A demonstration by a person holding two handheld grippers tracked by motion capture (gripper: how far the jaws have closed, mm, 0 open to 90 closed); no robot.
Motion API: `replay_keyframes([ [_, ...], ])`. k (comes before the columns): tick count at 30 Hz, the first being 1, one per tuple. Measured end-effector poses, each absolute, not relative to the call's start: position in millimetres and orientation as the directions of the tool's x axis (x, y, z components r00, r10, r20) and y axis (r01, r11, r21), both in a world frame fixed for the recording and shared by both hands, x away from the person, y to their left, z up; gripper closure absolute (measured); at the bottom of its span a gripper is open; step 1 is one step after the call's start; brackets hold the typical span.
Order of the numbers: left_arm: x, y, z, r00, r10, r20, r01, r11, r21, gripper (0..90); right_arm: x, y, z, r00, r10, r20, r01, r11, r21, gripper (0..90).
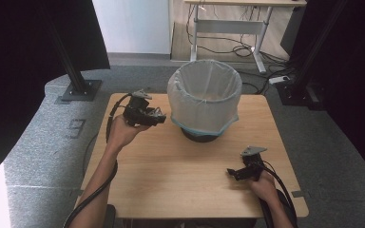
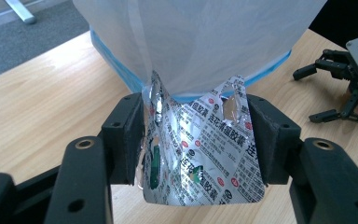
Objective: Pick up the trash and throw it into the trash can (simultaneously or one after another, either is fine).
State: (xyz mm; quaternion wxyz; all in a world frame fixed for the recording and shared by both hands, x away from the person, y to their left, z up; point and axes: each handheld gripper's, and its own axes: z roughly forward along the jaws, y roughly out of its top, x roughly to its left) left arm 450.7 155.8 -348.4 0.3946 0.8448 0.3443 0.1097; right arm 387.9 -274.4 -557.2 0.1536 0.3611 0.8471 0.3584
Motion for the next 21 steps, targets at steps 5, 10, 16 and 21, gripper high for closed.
replay_keyframes([
  [5,452,155,-338,0.739,0.669,-0.081,0.493,-0.455,0.742,42.1,388,-274,-557,-0.691,0.723,0.000,0.504,0.481,0.717,0.0],
  [10,454,153,-326,0.742,0.665,-0.083,0.485,-0.447,0.751,42.2,388,-274,-557,-0.693,0.721,-0.001,0.501,0.482,0.718,0.0],
  [16,457,148,-308,0.745,0.663,-0.073,0.477,-0.454,0.752,42.0,388,-275,-557,-0.693,0.721,-0.002,0.501,0.483,0.718,0.0],
  [21,459,145,-298,0.749,0.658,-0.074,0.473,-0.453,0.756,41.9,388,-275,-557,-0.693,0.721,-0.002,0.501,0.483,0.718,0.0],
])
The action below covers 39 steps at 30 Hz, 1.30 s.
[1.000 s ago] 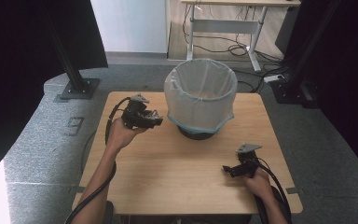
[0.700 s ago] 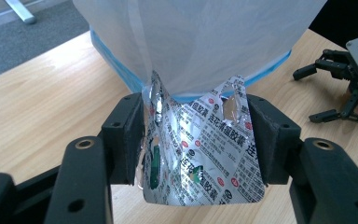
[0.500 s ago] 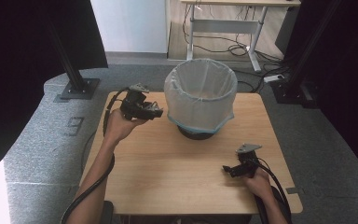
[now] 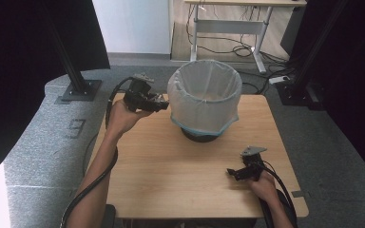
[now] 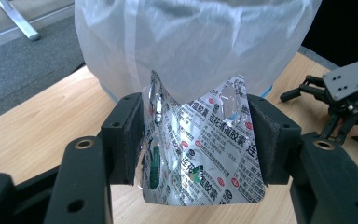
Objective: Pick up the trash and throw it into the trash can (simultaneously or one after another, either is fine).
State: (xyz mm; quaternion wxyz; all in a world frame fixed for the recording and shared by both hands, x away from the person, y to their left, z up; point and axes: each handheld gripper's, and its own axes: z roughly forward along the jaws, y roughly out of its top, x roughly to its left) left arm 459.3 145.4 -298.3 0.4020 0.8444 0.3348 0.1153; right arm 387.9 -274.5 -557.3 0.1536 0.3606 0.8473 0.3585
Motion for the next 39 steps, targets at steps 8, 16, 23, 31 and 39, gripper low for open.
replay_keyframes([
  [8,464,139,-278,0.754,0.654,-0.067,0.464,-0.458,0.758,41.6,388,-274,-557,-0.692,0.721,0.000,0.501,0.481,0.719,0.0],
  [16,469,128,-259,0.762,0.645,-0.059,0.451,-0.463,0.763,41.5,388,-274,-557,-0.692,0.721,0.000,0.501,0.482,0.719,0.0],
  [23,473,118,-251,0.768,0.638,-0.053,0.440,-0.467,0.767,41.4,388,-274,-557,-0.692,0.722,0.000,0.502,0.481,0.719,0.0],
  [31,481,103,-242,0.773,0.632,-0.049,0.430,-0.466,0.773,41.5,388,-274,-557,-0.692,0.722,0.000,0.501,0.481,0.719,0.0],
  [39,487,88,-236,0.778,0.627,-0.042,0.420,-0.469,0.777,41.5,388,-274,-557,-0.692,0.722,0.000,0.502,0.481,0.719,0.0],
])
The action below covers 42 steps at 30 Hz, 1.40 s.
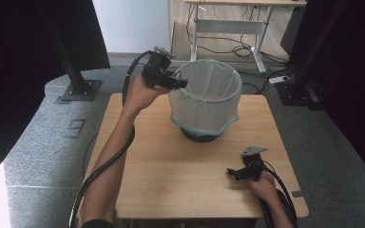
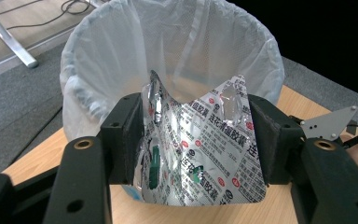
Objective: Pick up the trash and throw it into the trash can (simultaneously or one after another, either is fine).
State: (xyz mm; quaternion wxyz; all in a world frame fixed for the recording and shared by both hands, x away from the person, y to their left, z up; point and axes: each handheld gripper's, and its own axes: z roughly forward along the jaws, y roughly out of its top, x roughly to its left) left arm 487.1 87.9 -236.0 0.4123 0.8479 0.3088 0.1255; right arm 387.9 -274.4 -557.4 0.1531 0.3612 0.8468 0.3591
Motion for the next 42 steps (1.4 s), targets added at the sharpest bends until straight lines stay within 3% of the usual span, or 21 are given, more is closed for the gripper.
replay_keyframes([
  [31,533,21,-234,0.775,0.632,-0.003,0.408,-0.497,0.765,40.8,388,-274,-557,-0.694,0.720,0.000,0.500,0.482,0.719,0.0],
  [42,550,1,-257,0.760,0.650,0.015,0.421,-0.510,0.750,36.2,388,-274,-557,-0.695,0.719,0.000,0.499,0.483,0.719,0.0],
])
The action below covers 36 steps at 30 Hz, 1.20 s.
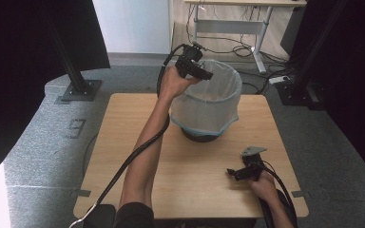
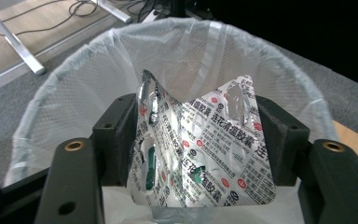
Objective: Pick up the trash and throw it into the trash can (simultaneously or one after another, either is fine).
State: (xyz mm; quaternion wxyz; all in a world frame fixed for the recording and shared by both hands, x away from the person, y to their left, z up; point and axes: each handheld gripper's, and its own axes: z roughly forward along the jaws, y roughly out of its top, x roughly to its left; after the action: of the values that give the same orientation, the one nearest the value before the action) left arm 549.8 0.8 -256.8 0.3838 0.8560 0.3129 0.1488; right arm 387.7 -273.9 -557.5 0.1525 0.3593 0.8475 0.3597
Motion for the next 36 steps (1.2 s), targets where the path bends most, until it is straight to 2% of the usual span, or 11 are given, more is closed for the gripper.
replay_keyframes([
  [3,553,-2,-262,0.761,0.649,0.018,0.426,-0.520,0.741,33.5,388,-274,-557,-0.695,0.719,0.001,0.501,0.482,0.719,0.0],
  [7,558,-4,-268,0.729,0.683,0.031,0.439,-0.503,0.744,9.6,388,-274,-557,-0.697,0.717,0.000,0.499,0.485,0.718,0.0],
  [9,558,-3,-268,0.728,0.685,0.034,0.438,-0.503,0.745,6.9,388,-274,-557,-0.696,0.718,0.001,0.501,0.484,0.718,0.0],
  [10,558,-3,-268,0.729,0.683,0.038,0.437,-0.509,0.741,0.0,388,-274,-557,-0.697,0.717,0.000,0.499,0.485,0.718,0.0],
  [20,542,11,-260,0.751,0.656,0.075,0.388,-0.530,0.754,0.0,388,-274,-557,-0.697,0.717,0.000,0.499,0.485,0.718,0.0],
  [36,507,51,-257,0.769,0.636,0.060,0.351,-0.499,0.792,0.0,387,-274,-557,-0.696,0.718,0.001,0.501,0.484,0.717,0.0],
])
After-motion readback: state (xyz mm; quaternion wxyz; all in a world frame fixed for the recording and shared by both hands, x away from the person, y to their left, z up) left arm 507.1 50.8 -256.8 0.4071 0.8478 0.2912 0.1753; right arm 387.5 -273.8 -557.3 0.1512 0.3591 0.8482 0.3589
